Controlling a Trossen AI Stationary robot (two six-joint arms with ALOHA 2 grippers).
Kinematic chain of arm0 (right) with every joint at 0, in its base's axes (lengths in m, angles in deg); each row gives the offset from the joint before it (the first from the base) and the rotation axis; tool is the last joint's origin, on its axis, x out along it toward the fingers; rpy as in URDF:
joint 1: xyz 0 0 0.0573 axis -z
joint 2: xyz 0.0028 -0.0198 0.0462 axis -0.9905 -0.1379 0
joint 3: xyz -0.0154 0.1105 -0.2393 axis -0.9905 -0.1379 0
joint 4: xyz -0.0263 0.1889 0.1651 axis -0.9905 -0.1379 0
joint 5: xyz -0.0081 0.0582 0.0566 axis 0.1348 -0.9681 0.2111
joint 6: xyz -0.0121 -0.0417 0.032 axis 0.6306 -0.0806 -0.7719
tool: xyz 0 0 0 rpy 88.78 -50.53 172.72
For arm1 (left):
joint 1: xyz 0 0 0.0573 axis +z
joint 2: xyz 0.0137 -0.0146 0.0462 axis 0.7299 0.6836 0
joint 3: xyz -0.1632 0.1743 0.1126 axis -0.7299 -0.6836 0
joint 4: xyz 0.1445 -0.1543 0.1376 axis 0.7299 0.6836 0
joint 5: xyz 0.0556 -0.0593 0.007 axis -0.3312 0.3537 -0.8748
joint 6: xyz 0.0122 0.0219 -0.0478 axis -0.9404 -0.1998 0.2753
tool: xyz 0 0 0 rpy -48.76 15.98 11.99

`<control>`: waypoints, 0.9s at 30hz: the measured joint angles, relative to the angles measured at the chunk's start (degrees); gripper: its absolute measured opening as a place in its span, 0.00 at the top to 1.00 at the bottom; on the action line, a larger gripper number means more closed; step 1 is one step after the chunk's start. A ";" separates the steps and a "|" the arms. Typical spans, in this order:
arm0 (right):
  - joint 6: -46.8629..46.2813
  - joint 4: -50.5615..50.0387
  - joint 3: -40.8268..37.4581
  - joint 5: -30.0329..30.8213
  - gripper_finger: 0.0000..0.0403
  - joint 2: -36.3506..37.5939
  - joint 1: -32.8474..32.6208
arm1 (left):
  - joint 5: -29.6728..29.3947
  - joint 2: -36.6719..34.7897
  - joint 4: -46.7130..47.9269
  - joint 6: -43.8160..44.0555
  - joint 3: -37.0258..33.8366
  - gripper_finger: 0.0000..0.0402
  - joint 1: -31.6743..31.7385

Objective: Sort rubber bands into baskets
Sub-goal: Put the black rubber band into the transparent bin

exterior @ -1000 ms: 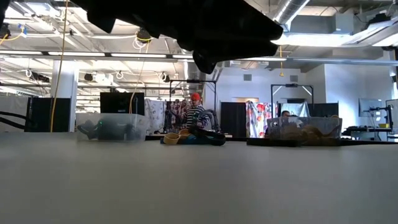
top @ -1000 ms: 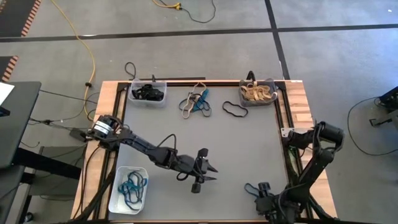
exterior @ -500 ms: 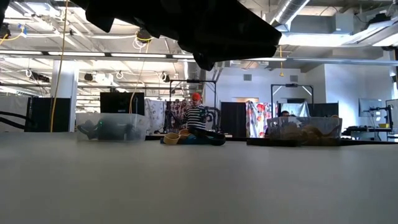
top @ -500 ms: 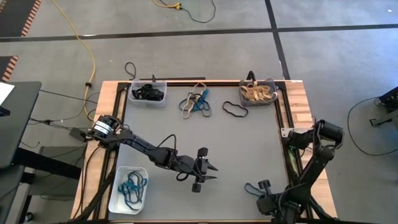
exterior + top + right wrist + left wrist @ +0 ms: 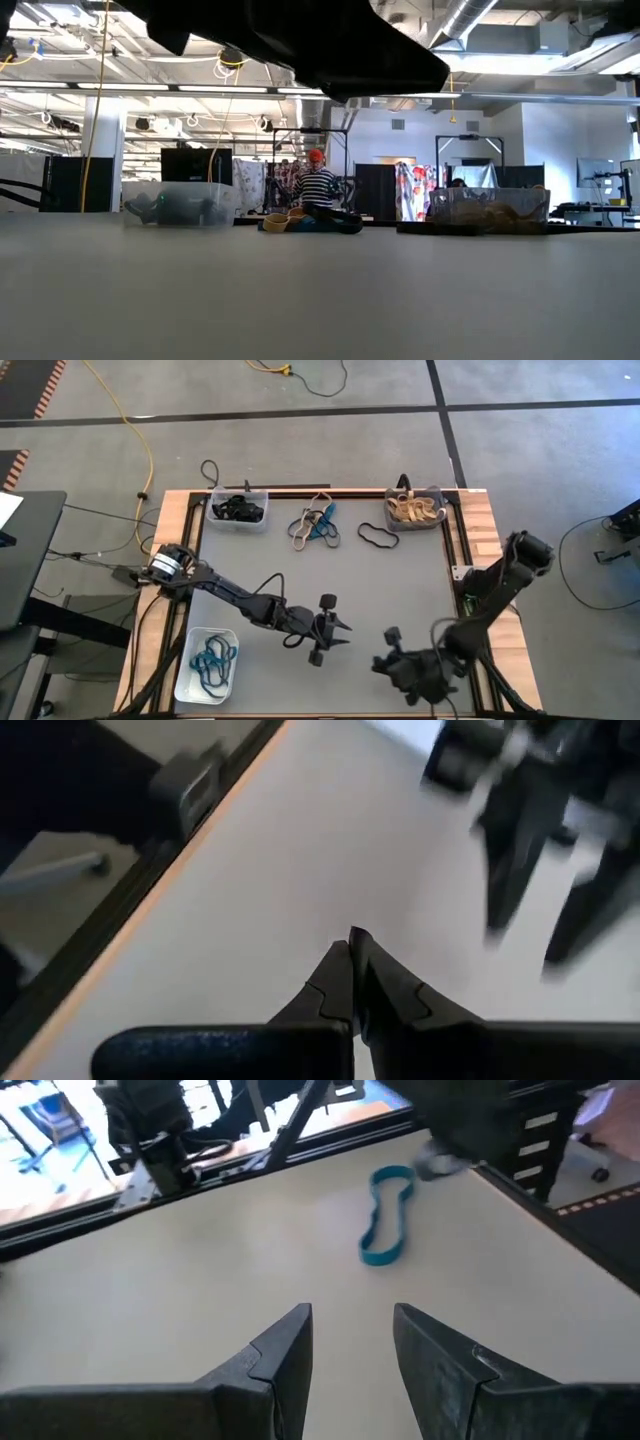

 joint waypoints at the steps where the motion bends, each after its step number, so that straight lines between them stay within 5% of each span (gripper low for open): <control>1: 3.08 2.03 0.00 -0.42 0.92 0.00 1.41 | 0.10 0.00 0.00 -0.19 0.00 0.67 0.34; 12: 19.66 11.40 0.00 -5.78 0.92 -0.04 12.40 | 13.94 0.00 -2.27 -3.19 0.00 0.67 5.00; 19: 22.33 11.90 0.00 -5.86 0.92 -0.04 16.69 | 17.02 -0.04 -2.58 -6.19 0.00 0.67 7.38; 27: 25.32 11.79 0.00 -5.97 0.92 -0.04 20.65 | 8.28 -1.75 11.12 -7.52 -0.04 0.69 11.93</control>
